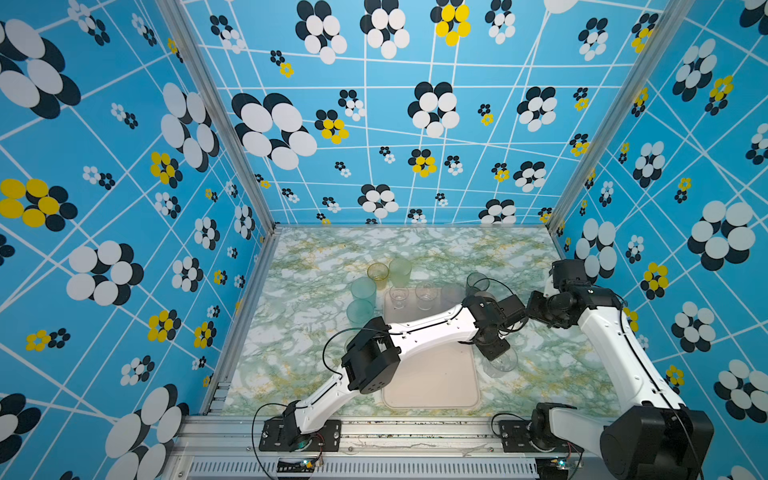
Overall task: Place the glasses into the tray
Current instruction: 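Lower the left gripper into the clear stemmed glass and close it, then lift the clear stemmed glass with the left gripper and carry it over the tray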
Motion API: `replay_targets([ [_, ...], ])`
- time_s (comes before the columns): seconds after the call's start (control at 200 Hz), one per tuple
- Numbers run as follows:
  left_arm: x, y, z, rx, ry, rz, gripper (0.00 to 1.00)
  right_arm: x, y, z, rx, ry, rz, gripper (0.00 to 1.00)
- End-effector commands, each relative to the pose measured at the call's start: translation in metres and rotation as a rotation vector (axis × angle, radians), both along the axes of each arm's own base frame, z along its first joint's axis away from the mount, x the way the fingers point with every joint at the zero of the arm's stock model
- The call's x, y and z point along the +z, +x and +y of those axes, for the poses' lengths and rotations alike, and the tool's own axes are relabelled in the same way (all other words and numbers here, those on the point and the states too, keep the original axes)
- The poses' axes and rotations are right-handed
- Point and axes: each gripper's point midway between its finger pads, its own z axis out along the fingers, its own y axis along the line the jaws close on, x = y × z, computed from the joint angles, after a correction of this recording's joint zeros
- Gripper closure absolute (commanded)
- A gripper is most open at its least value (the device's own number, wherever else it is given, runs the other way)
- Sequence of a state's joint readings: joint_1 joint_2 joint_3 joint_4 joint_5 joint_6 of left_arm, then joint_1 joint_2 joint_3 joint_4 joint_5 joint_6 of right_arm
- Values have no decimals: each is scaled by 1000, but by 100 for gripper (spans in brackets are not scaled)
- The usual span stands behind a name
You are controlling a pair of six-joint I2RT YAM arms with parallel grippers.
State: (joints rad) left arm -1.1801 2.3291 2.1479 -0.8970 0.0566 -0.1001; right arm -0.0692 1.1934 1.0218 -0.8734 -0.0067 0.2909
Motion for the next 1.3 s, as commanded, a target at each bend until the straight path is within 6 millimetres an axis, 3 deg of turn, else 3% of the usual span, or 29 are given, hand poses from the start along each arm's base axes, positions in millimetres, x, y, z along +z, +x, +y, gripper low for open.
replay_targets([
  [0.0,-3,1,1,-19,18,8,78,1,-2,-1,13,1,-13,61],
  [0.25,-7,-1,2,-28,31,25,89,1,-4,-2,10,-1,-14,61],
  [0.645,1,-2,2,-41,14,16,96,1,-7,-4,7,-4,-15,60],
  [0.97,55,11,9,-13,-89,-67,98,4,-7,-7,-6,-1,-27,61],
  [1.295,103,31,45,55,-127,-145,98,5,-6,-7,-1,4,-26,61],
])
